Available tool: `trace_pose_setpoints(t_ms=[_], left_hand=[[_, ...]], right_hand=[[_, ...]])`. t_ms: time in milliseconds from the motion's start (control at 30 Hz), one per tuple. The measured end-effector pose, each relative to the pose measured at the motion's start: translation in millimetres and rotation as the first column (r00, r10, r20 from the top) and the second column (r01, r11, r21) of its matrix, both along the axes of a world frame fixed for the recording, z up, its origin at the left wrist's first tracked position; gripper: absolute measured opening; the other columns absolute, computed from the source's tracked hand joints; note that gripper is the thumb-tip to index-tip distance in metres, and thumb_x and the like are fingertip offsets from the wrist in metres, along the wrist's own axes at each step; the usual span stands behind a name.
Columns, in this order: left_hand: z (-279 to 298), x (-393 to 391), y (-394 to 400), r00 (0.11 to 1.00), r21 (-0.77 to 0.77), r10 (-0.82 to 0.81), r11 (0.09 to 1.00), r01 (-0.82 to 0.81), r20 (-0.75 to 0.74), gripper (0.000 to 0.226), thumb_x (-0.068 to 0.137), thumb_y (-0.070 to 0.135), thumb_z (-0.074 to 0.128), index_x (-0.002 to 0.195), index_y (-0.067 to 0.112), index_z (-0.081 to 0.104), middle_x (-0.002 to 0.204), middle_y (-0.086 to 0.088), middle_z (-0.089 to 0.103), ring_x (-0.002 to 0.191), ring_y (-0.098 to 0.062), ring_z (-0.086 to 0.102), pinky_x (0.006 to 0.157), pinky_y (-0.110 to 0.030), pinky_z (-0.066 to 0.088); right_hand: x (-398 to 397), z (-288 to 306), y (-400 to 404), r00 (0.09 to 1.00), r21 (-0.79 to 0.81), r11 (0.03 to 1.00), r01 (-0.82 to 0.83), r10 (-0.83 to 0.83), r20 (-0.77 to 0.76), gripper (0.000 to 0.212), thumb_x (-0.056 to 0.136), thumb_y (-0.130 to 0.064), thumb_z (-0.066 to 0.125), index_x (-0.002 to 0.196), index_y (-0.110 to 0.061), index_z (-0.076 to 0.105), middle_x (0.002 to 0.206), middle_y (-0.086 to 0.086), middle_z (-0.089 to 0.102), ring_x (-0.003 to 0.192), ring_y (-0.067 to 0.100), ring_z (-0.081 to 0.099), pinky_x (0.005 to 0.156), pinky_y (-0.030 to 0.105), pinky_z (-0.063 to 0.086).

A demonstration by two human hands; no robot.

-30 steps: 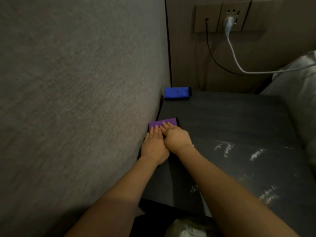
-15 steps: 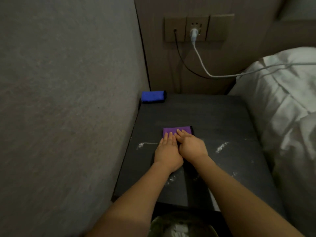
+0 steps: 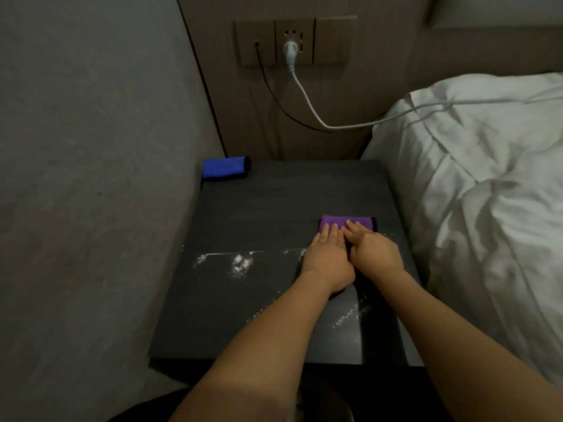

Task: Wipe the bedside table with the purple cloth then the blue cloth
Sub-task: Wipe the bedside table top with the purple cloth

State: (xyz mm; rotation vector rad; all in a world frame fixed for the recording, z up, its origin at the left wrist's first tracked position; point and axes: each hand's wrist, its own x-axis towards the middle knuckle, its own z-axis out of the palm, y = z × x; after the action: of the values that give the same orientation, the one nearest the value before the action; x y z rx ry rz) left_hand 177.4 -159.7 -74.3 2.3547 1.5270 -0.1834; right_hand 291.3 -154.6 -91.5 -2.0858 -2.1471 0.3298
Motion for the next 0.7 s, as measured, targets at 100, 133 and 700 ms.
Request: trace_pose_setpoints(t_ms=[100,133,700], left_hand=[[0.7,22.9,-1.2,0.999,0.005,-0.036,0.999,0.036,0.004,0.069,0.095,0.028,0.032,0.151,0.000,0.005,0.161,-0.014,0.003,0.149,-0.026,0.000,0.120,-0.035,0.004],[1.3,30.4,-1.4,0.999,0.006,-0.048,0.999,0.048,0.007,0.069,0.095,0.028,0.033,0.151,0.000,0.005,0.161,-0.014,0.003,0.149,-0.026,0.000,0.120,-0.035,0.004],[-0.1,53.8,-25.7,0.992,0.021,-0.123,0.992,0.122,0.003,0.074,0.090,0.027,0.042,0.151,0.002,0.008,0.161,-0.013,0.006,0.149,-0.025,0.002,0.120,-0.034,0.006]], right_hand=[[23.7,1.6,-4.2,0.999,0.014,1.000,0.028,-0.029,0.021,0.052,0.088,-0.013,0.044,0.139,-0.023,0.044,0.152,-0.003,0.034,0.139,0.009,0.033,0.109,0.023,0.029],[31.4,2.5,-5.6,0.999,0.009,0.999,0.035,-0.035,0.028,0.053,0.088,-0.012,0.044,0.139,-0.023,0.043,0.152,-0.003,0.033,0.139,0.009,0.033,0.109,0.023,0.028],[45.9,3.6,-42.1,0.987,0.001,0.987,0.163,-0.163,-0.002,0.047,0.091,-0.017,0.043,0.138,-0.018,0.046,0.151,0.000,0.036,0.139,0.013,0.034,0.108,0.027,0.032]])
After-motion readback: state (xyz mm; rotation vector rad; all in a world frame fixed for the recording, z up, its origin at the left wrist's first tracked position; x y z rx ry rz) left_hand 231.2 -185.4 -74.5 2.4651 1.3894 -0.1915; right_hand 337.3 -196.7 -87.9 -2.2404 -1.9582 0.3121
